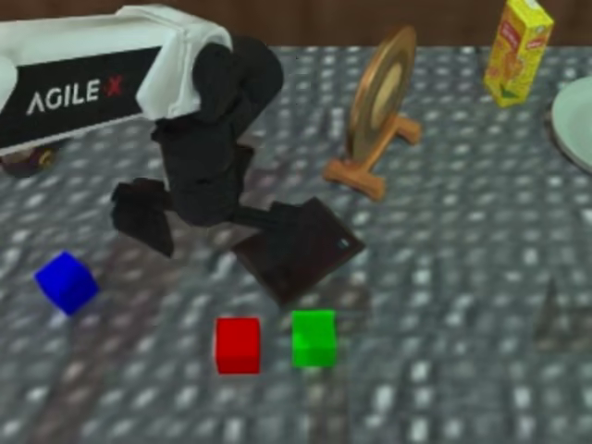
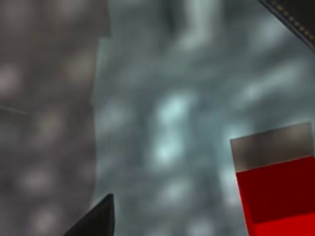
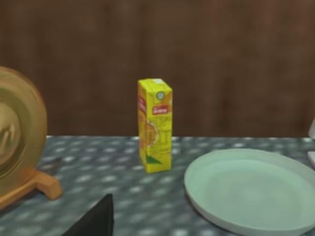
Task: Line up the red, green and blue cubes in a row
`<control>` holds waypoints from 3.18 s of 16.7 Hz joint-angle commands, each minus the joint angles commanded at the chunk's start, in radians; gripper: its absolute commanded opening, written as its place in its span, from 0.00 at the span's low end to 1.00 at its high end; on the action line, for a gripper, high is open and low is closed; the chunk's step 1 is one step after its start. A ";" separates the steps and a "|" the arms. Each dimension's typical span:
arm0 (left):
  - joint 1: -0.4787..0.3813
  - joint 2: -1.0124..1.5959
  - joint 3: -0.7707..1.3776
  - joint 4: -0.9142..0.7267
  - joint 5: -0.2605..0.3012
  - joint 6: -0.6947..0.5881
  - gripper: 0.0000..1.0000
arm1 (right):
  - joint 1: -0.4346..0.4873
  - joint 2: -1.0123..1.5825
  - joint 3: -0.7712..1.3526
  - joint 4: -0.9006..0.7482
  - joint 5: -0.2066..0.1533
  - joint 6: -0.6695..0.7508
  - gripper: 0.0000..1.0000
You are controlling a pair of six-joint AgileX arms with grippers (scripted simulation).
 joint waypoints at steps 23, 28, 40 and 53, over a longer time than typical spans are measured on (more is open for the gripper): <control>0.471 -0.074 -0.251 0.190 0.003 0.918 1.00 | 0.000 0.000 0.000 0.000 0.000 0.000 1.00; 0.474 0.021 -0.347 0.383 0.004 0.923 1.00 | 0.000 0.000 0.000 0.000 0.000 0.000 1.00; 0.474 0.040 -0.365 0.417 0.004 0.923 0.55 | 0.000 0.000 0.000 0.000 0.000 0.000 1.00; 0.474 0.040 -0.365 0.417 0.004 0.923 0.00 | 0.000 0.000 0.000 0.000 0.000 0.000 1.00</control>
